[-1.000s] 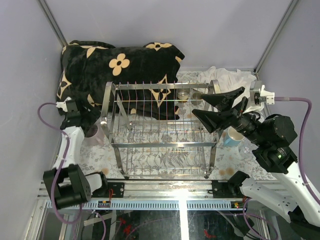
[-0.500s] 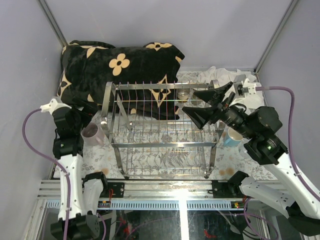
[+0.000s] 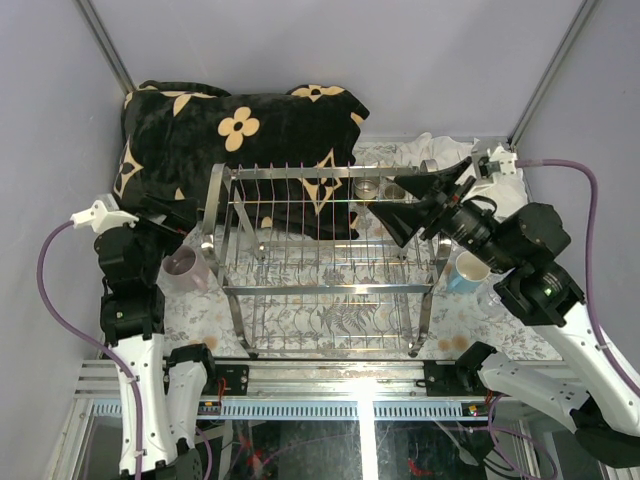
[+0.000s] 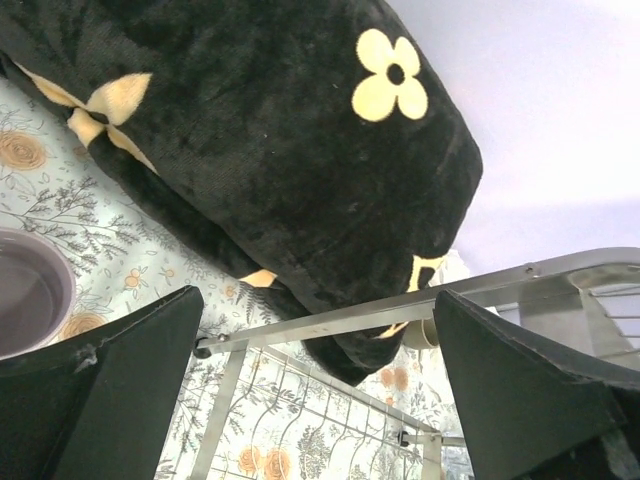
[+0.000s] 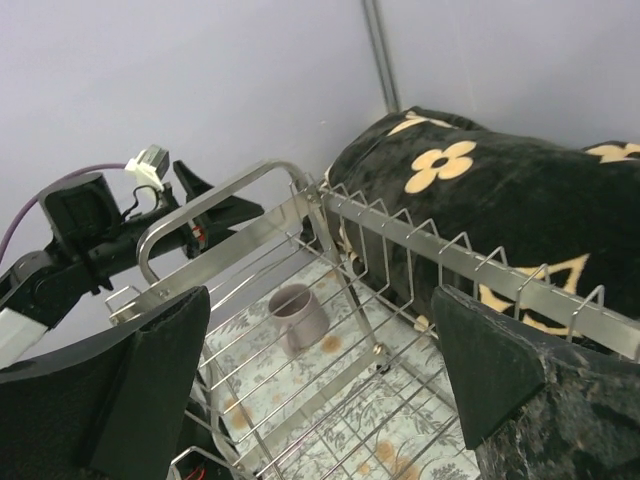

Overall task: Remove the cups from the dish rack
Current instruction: Reset both arms

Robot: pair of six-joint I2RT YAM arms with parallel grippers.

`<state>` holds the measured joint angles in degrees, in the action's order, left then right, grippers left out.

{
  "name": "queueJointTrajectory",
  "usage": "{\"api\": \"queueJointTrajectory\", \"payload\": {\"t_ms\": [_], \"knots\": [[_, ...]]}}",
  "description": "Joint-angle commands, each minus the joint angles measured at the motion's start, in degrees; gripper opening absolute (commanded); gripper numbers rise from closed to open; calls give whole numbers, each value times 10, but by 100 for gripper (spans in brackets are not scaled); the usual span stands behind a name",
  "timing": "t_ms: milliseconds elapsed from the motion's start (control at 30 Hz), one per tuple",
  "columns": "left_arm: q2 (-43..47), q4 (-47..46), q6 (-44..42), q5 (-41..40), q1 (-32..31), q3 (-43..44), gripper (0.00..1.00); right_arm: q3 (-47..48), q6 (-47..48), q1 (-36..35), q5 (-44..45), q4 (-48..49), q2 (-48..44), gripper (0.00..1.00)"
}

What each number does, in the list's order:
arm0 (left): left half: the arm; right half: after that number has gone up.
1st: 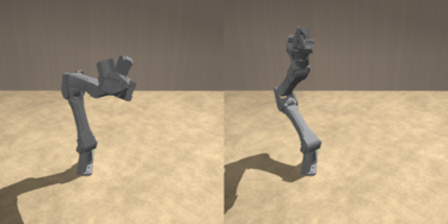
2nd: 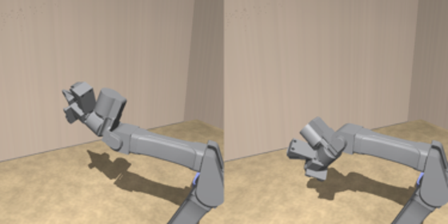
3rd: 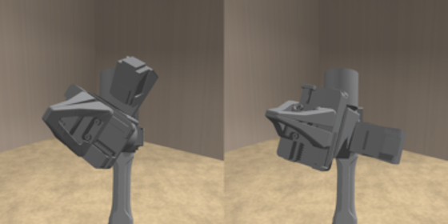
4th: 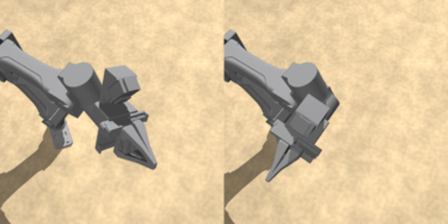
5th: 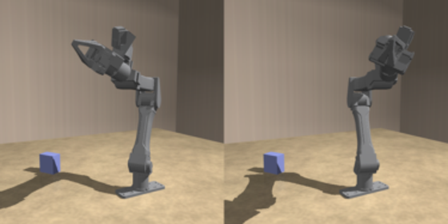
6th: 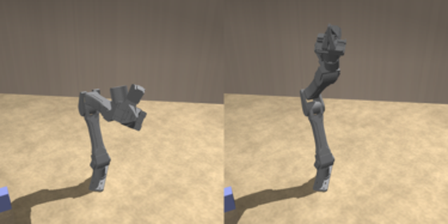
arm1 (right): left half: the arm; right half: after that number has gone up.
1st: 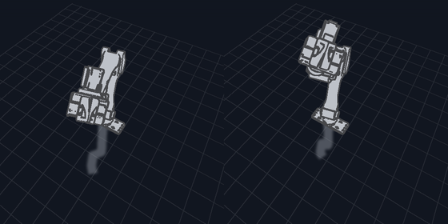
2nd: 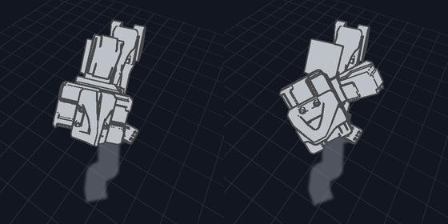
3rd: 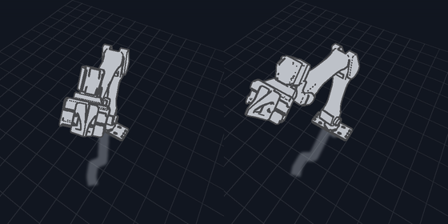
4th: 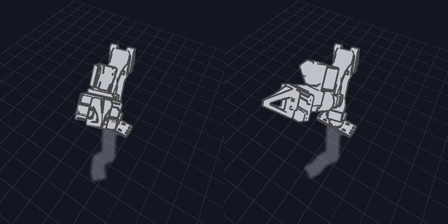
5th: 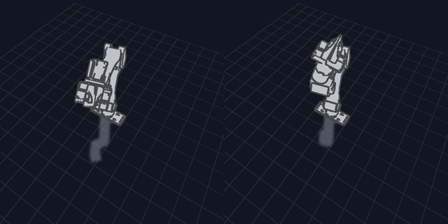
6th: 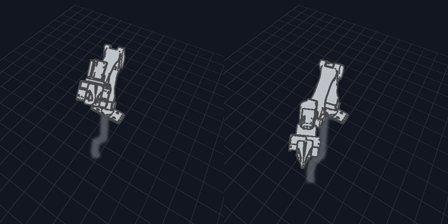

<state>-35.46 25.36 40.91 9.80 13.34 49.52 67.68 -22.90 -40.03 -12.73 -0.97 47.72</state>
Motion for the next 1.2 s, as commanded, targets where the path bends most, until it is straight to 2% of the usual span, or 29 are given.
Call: {"api": "queueJointTrajectory", "payload": {"t_ms": [0,267,533,800,1033,1167], "knots": [[5,-16,-2,27,-12,20,100,42,15,2,66,-21,-11,99],[3,-8,-15,20,-25,31,100,80,49,3,145,-73,-25,99],[-5,-10,-16,29,-30,35,100,51,69,2,243,-86,-50,100],[-2,-18,-18,30,-36,22,100,-13,78,2,391,-99,-97,99],[-5,-23,-16,36,-37,17,100,-22,66,2,433,-131,-98,100],[-3,-23,-19,32,-38,16,100,-31,36,2,529,-148,-113,100]]}}
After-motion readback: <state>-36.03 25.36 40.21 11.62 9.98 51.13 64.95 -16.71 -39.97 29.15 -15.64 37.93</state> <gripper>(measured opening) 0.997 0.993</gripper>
